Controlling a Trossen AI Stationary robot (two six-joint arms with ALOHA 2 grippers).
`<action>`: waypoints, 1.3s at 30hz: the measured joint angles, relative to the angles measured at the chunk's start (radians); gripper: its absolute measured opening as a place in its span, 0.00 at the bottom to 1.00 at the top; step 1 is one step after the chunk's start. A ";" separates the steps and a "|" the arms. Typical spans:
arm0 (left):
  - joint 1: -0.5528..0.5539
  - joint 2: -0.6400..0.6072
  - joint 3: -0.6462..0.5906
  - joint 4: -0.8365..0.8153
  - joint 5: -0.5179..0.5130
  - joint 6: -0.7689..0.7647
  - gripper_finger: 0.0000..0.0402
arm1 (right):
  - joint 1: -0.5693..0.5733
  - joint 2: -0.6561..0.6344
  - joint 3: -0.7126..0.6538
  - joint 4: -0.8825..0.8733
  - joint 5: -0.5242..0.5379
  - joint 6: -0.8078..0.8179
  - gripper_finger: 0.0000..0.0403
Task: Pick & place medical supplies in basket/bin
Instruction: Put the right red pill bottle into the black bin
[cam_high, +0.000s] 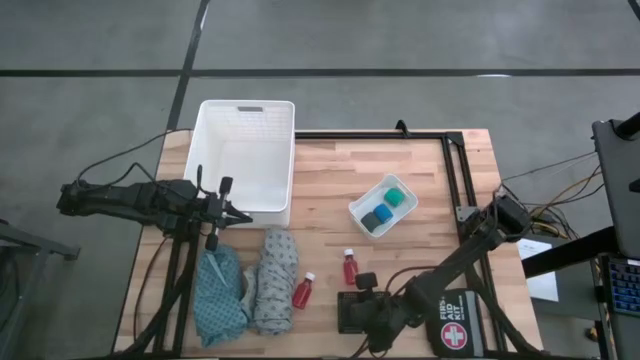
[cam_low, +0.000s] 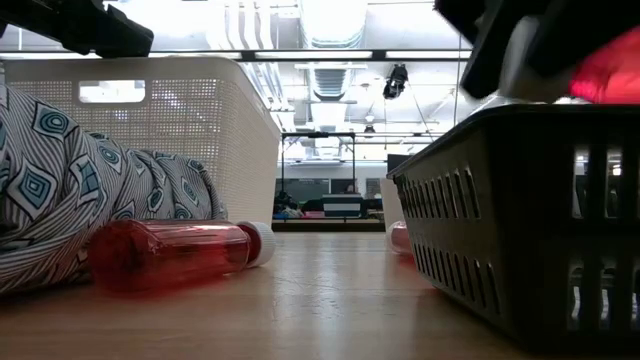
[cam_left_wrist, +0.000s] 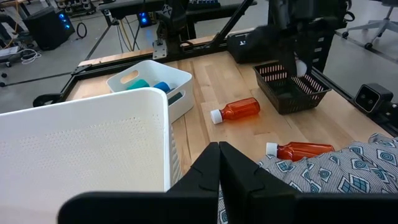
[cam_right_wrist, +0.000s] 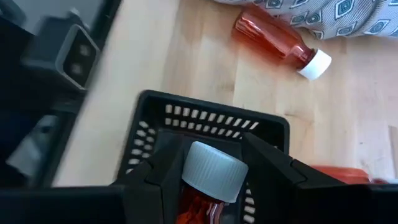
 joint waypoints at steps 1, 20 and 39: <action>0.000 0.000 0.000 0.000 0.000 0.000 0.01 | -0.002 0.009 0.001 0.004 -0.001 -0.010 0.35; 0.000 0.000 0.000 0.000 0.000 0.000 0.01 | -0.028 0.121 0.007 0.012 0.000 0.091 0.39; 0.000 0.000 0.000 0.000 0.000 0.000 0.01 | -0.030 0.123 0.018 0.011 0.000 0.094 0.49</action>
